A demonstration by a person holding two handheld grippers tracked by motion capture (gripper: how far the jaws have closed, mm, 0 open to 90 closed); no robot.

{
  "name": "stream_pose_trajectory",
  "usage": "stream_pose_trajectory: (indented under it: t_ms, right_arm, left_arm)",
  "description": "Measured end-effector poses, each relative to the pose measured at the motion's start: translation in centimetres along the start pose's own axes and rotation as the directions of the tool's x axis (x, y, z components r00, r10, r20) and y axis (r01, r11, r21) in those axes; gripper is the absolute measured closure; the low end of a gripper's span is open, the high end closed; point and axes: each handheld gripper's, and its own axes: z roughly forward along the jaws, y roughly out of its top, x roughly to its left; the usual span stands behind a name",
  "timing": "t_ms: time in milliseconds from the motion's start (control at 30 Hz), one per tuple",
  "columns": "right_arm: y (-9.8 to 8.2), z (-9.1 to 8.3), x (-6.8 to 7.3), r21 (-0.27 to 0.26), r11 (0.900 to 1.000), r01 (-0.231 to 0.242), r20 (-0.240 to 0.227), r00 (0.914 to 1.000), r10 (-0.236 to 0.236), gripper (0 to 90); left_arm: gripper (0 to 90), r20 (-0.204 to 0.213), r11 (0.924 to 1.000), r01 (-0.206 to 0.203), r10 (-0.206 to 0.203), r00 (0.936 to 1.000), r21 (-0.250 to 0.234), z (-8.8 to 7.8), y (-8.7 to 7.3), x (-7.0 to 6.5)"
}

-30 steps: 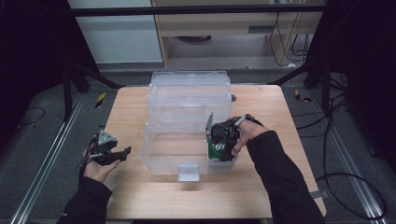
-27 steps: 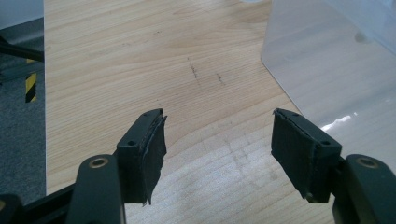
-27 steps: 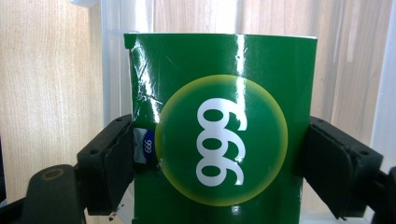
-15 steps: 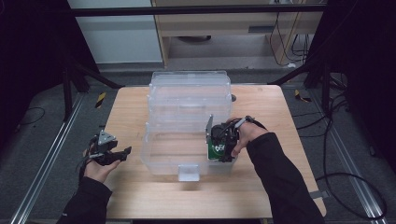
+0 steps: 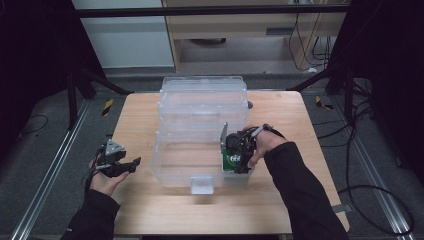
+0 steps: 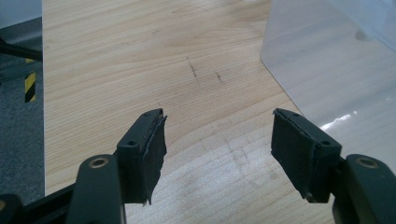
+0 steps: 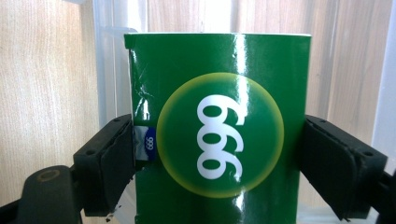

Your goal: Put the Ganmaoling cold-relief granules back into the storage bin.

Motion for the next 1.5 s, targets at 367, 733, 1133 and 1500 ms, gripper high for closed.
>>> stream_pose_trajectory:
  t_ms: [367,733,1133,1500]
  right_arm:
    - [-0.4,-1.6,0.1,-0.048,0.997,-0.064,0.039,0.997,0.066,18.2]
    - [-0.2,-3.3,0.9,-0.12,0.983,-0.142,0.083,0.9848,0.152,23.2]
    - [-0.5,-3.5,2.5,-0.232,0.956,-0.181,0.066,0.9773,0.201,30.0]
    - [0.2,-2.6,3.7,-0.295,0.94,-0.172,0.041,0.9805,0.192,29.7]
  left_arm:
    - [34.5,0.0,1.0,0.001,-0.001,1.0,0.001,0.0,0.0,0.0]
    - [34.6,0.002,0.9999,0.005,-0.005,1.0,-0.009,-0.1,0.0,0.1]
    - [35.1,0.005,0.9998,0.005,-0.005,1.0,-0.021,-0.1,0.1,0.0]
    - [35.3,0.009,0.9995,0.005,-0.004,1.0,-0.032,-0.3,0.2,-0.1]
